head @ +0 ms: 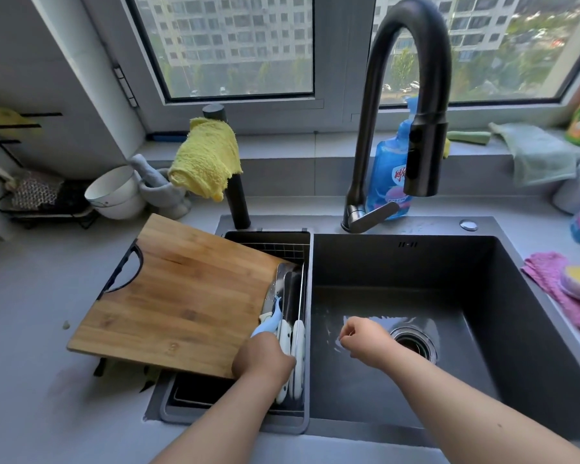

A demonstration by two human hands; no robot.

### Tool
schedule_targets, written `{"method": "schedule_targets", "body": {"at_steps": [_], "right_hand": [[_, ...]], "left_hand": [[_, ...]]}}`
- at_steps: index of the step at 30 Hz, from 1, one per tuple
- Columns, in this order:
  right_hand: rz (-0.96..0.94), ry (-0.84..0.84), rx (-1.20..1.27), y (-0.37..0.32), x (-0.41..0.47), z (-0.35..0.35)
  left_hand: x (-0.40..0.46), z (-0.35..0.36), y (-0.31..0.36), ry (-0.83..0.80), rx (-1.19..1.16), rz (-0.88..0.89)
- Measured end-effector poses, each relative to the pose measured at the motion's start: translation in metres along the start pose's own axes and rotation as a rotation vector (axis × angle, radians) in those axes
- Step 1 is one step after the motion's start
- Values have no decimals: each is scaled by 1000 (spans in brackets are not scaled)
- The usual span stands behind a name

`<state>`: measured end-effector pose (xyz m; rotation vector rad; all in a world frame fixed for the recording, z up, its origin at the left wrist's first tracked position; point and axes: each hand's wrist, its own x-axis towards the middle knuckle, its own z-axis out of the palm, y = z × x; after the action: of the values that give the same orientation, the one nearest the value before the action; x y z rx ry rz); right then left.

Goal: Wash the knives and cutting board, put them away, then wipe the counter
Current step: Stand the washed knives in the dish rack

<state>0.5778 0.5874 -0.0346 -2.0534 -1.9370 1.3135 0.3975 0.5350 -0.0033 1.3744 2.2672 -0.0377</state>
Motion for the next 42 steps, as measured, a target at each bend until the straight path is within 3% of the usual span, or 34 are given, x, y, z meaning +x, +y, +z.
{"method": "schedule_targets", "body": {"at_steps": [11, 21, 42], "right_hand": [[16, -15, 14, 4, 2, 0], [18, 2, 7, 7, 2, -2], [13, -11, -15, 14, -4, -3]], "left_hand": [[-1, -2, -2, 70, -106, 26], [3, -1, -4, 46, -84, -49], [5, -10, -6, 71, -74, -35]]}}
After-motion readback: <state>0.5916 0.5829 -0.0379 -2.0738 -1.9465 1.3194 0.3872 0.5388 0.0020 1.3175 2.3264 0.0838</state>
